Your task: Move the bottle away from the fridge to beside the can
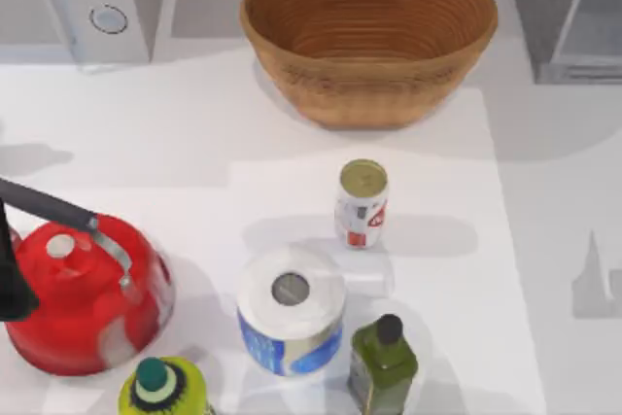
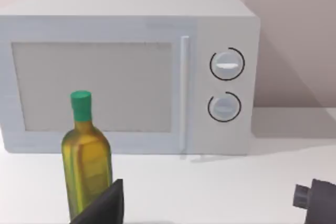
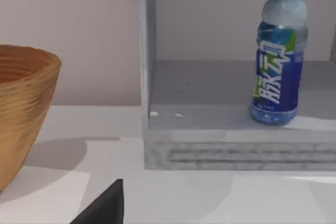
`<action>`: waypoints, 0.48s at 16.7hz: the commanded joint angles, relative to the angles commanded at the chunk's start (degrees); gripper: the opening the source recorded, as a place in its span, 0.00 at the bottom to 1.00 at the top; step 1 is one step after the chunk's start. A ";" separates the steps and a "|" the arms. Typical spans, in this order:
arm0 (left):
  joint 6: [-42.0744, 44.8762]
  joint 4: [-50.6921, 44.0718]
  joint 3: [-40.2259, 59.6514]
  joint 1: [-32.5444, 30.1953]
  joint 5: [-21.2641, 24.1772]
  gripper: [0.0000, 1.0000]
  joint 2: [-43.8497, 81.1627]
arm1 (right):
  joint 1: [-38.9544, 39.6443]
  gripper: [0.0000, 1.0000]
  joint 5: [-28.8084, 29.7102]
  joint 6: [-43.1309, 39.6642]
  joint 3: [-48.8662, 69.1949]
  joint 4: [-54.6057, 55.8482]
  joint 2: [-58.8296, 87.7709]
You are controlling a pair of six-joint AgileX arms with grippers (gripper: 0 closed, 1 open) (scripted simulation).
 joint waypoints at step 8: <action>0.00 0.00 0.00 0.00 0.00 1.00 0.00 | -2.14 1.00 -1.51 0.17 7.55 9.93 12.65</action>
